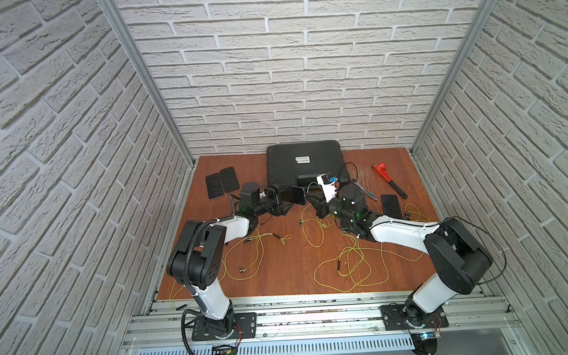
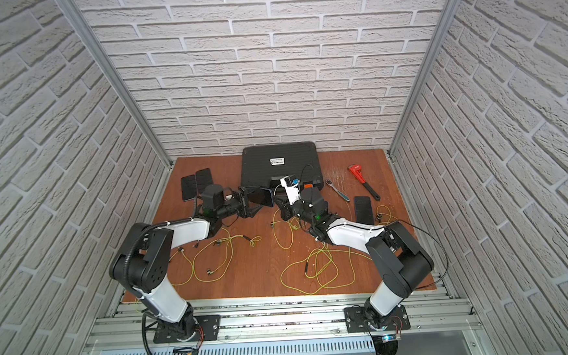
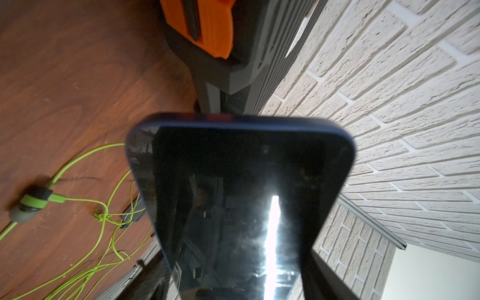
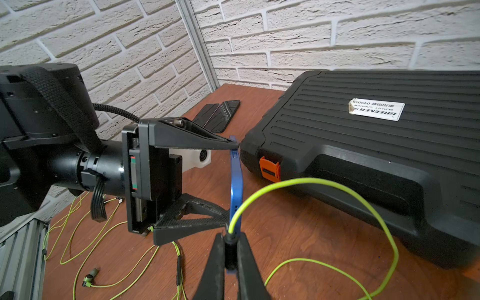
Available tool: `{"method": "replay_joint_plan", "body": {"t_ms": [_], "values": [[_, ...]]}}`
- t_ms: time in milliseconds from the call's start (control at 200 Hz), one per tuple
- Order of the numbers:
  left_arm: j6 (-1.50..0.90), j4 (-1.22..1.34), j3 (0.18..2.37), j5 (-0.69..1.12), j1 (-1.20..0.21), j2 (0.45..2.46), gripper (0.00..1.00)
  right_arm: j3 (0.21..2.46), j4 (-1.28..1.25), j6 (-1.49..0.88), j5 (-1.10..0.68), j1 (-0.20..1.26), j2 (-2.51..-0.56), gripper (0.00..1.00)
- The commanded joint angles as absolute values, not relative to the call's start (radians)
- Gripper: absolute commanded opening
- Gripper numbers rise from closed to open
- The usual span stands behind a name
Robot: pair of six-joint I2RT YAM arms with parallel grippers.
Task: Plug wired earphones into phones
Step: Insert the wired earphone into the phone.
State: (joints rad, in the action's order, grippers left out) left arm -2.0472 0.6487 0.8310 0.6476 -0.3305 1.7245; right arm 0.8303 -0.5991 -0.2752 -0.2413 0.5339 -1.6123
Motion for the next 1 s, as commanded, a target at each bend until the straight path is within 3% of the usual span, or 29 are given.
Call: {"method": "replay_joint_plan", "body": {"t_ms": [0,990], "values": [[-2.057,0.73,0.856,0.661,-0.334,1.676,0.0,0.837,-0.64,-0.268,-0.226,0.529,-1.609,0.06],[-2.052,0.734,0.848,0.646,-0.334,1.681,0.0,0.814,-0.698,-0.302,-0.286,0.518,-1.609,0.06]]}}
